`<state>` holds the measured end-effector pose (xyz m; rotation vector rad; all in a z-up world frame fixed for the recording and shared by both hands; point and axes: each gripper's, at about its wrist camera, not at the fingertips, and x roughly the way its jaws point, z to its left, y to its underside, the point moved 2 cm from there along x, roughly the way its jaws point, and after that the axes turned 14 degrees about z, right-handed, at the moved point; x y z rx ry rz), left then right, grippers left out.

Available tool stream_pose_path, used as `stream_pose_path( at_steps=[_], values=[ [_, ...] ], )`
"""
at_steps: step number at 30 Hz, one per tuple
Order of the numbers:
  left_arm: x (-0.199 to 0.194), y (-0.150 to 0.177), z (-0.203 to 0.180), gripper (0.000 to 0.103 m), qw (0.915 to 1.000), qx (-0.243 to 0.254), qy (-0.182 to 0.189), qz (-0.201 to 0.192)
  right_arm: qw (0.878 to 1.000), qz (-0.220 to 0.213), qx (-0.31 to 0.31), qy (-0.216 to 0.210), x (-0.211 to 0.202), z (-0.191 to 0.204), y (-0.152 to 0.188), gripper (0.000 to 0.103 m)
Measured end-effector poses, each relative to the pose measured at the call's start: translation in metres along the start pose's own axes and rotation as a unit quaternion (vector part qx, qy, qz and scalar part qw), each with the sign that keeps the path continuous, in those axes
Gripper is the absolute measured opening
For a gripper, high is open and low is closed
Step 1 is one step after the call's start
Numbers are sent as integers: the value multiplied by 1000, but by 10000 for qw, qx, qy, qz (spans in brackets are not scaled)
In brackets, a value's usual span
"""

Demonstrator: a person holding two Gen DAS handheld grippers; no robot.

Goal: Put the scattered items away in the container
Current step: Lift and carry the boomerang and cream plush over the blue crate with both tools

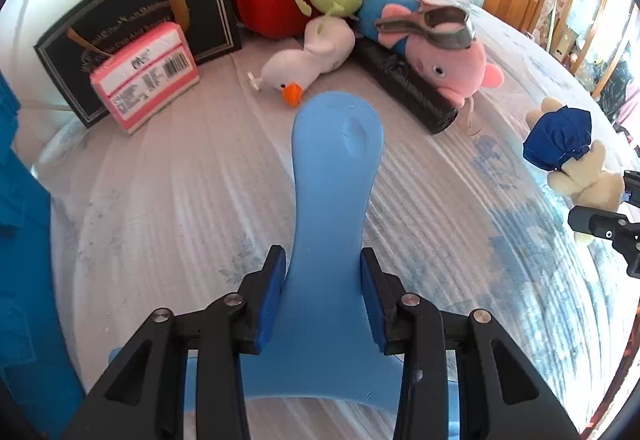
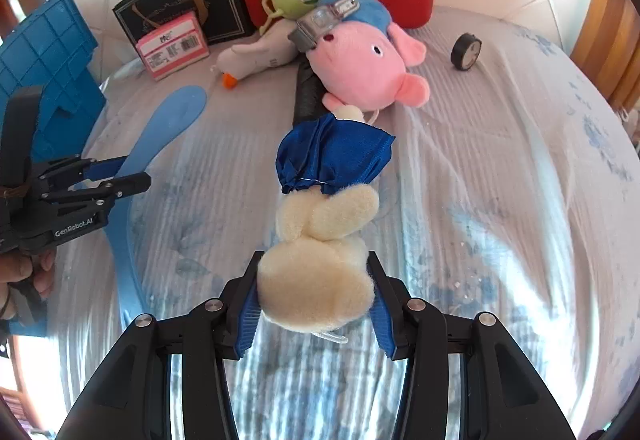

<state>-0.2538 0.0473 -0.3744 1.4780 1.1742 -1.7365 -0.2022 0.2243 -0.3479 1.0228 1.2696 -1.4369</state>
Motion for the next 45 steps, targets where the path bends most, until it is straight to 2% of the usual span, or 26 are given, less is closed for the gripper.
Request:
stream_pose_path(
  at_steps=[14,24,32,41,45],
  values=[
    [-84,24,-24,37,9986,-81,-153,-490,9994,-298,-36,150,-68,17,30,46],
    [-162,40,-53,37,9958,166,-107,-890,9977,-605,110,283,-138,30,59,46],
    [-232,53,-73,37,9900,402,-167,-1343,9951,-923,141,340,-195,45,79,46],
    [-327,76,-66,37,9787,488,-78,-1995,9900,-1392,22,245,-265,79,91,46],
    [-361,87,-58,37,9751,482,-5,-2163,9873,-1570,-94,205,-289,102,89,46]
  ],
)
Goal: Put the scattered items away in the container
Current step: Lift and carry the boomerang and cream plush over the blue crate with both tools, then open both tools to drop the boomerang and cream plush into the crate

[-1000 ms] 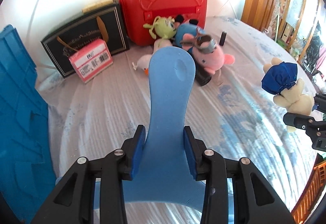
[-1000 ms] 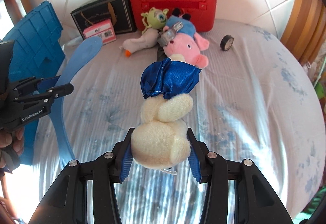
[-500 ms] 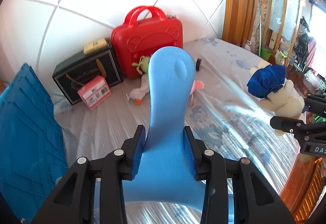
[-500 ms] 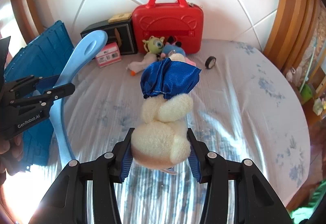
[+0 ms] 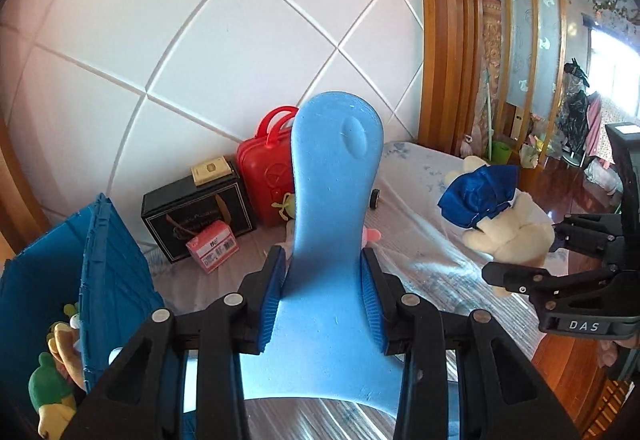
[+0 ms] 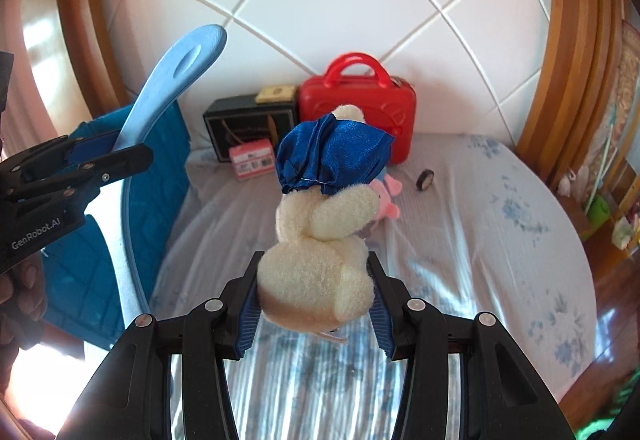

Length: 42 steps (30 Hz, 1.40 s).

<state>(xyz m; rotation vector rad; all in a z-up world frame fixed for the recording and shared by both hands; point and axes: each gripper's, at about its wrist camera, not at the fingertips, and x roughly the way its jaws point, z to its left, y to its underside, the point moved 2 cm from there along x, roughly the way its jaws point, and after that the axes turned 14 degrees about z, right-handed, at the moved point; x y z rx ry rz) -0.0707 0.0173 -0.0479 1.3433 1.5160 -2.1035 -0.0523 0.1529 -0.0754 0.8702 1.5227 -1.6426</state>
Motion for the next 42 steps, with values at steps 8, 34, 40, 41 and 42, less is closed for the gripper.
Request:
stream_pose_path(
  at_steps=[8,34,40,41,42],
  values=[
    [-73,7,28,37,9992,-152,-84,-359,9984,-327,-438,-165,-32,65,-22,46],
    [-181,132,268,37,9712,-1834,-1370,-657,9638,-502,-2447,-936,-23,357,-70,46],
    [-180,155,312,37,9641,-2071,-1583,-506,9548,-179,-2716,-1199,7,403,-68,46],
    [-179,159,318,37,9635,-2091,-1601,-473,9536,-138,-2745,-1232,11,411,-67,46],
    [-178,162,323,37,9632,-2106,-1613,-444,9524,-117,-2781,-1241,14,416,-67,46]
  ],
)
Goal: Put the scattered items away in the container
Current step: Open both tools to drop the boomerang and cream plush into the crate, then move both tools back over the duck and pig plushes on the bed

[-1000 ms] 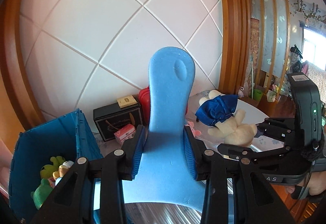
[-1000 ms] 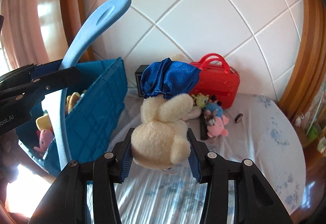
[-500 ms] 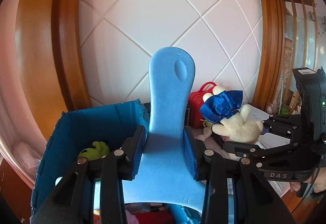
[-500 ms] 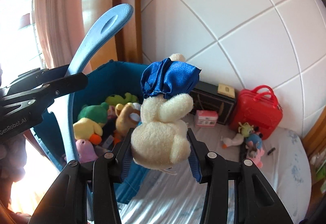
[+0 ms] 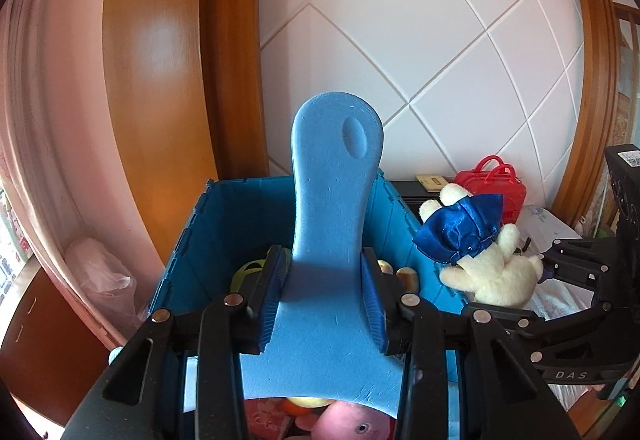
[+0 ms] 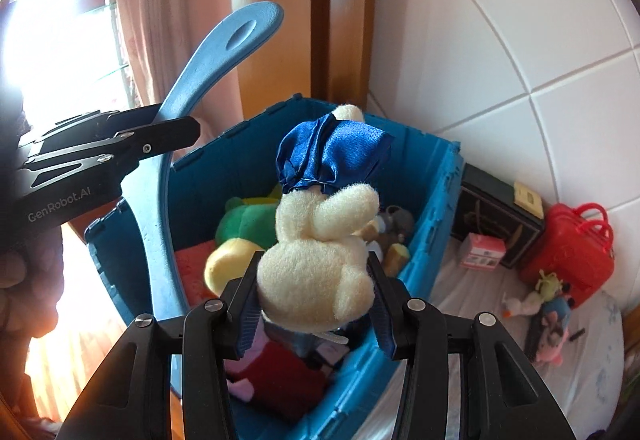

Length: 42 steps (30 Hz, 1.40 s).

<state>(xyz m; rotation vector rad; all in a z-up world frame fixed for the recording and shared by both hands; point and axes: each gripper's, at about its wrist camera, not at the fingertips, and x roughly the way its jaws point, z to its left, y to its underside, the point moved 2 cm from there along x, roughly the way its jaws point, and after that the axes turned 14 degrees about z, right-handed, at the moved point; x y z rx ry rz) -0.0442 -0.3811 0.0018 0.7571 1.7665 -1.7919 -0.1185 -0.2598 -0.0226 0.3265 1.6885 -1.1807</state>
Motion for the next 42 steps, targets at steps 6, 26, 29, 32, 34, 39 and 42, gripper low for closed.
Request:
stream_pose_path(
  at_steps=[6,26,29,32,34,39,42],
  values=[
    [10,4,14,37,9998,17,-144,102,9999,44,-79,-110,15,22,-11,46],
    [20,2,-8,103,9997,-150,-155,86,9992,-221,339,25,9,-14,7,103],
    [22,-2,-28,103,10000,-19,-30,75,9985,-227,488,81,3,-30,19,103],
    [24,-7,-54,103,9998,134,97,60,9973,-238,671,164,-3,-49,34,103],
    [28,-10,-71,103,9995,245,182,73,9964,-215,789,210,-5,-64,44,103],
    [37,-17,-121,103,9980,541,316,115,9937,-212,1051,316,-14,-98,70,103],
    [42,-21,-150,103,9968,674,410,150,9917,-225,1202,409,-20,-122,87,103]
  ],
)
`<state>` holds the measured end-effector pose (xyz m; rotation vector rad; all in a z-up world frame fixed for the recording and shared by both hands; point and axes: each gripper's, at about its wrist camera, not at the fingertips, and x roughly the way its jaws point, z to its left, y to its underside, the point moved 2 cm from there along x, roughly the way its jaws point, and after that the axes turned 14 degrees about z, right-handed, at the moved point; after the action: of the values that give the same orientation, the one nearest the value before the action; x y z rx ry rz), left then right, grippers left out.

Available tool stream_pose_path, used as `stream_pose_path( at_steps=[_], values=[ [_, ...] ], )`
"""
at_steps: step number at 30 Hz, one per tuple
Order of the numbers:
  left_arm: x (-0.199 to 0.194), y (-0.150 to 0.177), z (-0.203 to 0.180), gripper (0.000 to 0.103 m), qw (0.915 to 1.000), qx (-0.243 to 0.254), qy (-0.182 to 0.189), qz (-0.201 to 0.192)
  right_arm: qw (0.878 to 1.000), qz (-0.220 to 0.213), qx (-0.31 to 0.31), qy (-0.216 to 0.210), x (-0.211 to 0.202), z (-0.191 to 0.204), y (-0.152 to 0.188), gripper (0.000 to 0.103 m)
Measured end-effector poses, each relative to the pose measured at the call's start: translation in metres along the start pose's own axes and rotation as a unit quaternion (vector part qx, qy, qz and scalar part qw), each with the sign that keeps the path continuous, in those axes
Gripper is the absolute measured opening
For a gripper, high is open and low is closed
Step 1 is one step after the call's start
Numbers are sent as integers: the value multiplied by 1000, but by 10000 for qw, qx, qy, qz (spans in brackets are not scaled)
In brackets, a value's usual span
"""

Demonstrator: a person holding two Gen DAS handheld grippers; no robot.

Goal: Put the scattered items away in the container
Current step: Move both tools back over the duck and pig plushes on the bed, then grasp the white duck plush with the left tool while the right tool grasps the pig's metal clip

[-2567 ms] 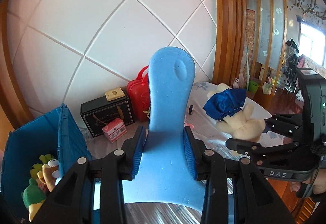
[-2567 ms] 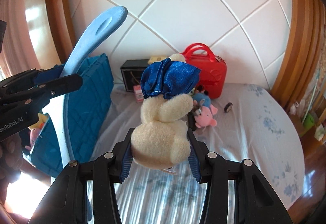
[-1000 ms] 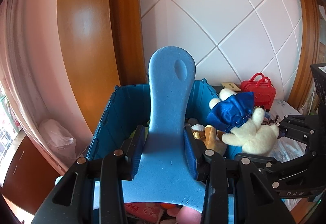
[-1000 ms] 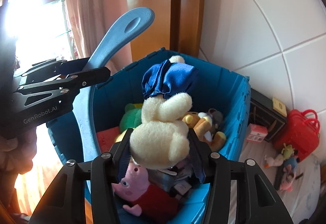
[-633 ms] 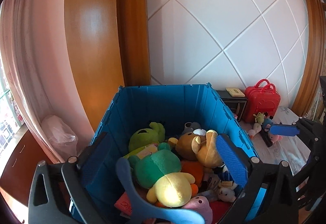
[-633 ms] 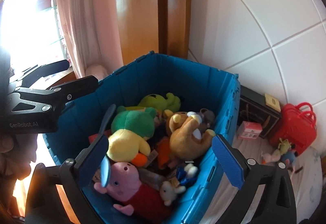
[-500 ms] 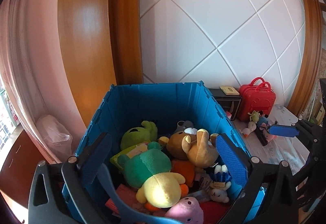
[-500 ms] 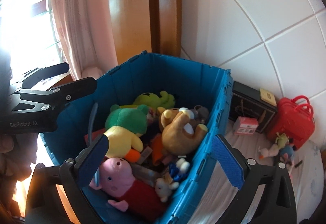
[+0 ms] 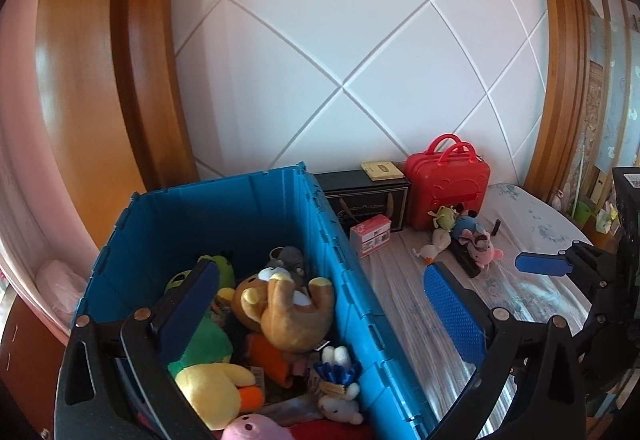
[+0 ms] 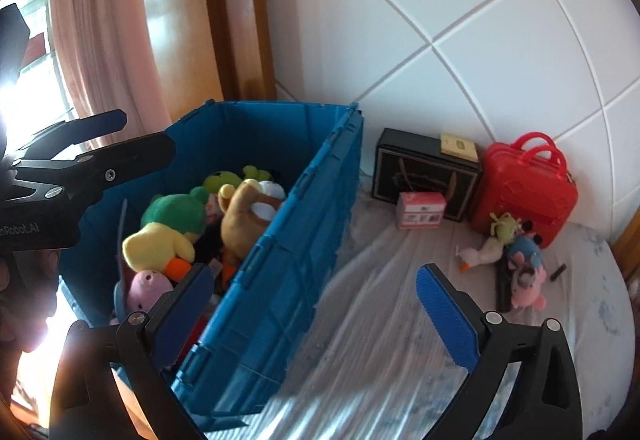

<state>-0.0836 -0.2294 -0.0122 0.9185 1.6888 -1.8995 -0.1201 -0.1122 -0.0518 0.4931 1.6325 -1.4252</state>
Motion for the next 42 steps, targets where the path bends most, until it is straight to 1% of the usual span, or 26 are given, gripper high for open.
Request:
stream_pose_path(
  at_steps=[3,7,12,17,21,26,30,36,38,40,42],
  values=[
    [7,-7,-31,103,9998,155,107,39,9997,-7,142,179,-2,-31,12,103],
    [21,-15,-77,103,9988,394,250,135,9983,118,481,311,1,-82,30,103],
    [47,-24,-127,103,9974,495,423,314,9948,285,844,492,5,-147,53,103],
    [84,-33,-174,103,9959,520,531,507,9901,443,1138,691,12,-212,74,103],
    [123,-37,-206,103,9952,527,533,624,9875,548,1211,844,24,-256,86,103],
    [188,-38,-243,103,9938,644,441,795,9845,683,1280,986,55,-312,91,103],
    [247,-37,-262,103,9922,845,304,866,9826,799,1311,1042,90,-347,91,103],
    [352,-34,-268,103,9889,902,350,1128,9813,1031,1104,1196,162,-379,79,103],
    [392,-34,-270,102,9869,968,323,1252,9796,1111,1093,1266,188,-387,75,103],
    [428,-34,-273,102,9851,1092,322,1291,9781,1141,1060,1384,208,-393,71,102],
    [458,-32,-277,100,9823,1232,274,1382,9763,1196,1037,1474,230,-398,65,95]
  ],
)
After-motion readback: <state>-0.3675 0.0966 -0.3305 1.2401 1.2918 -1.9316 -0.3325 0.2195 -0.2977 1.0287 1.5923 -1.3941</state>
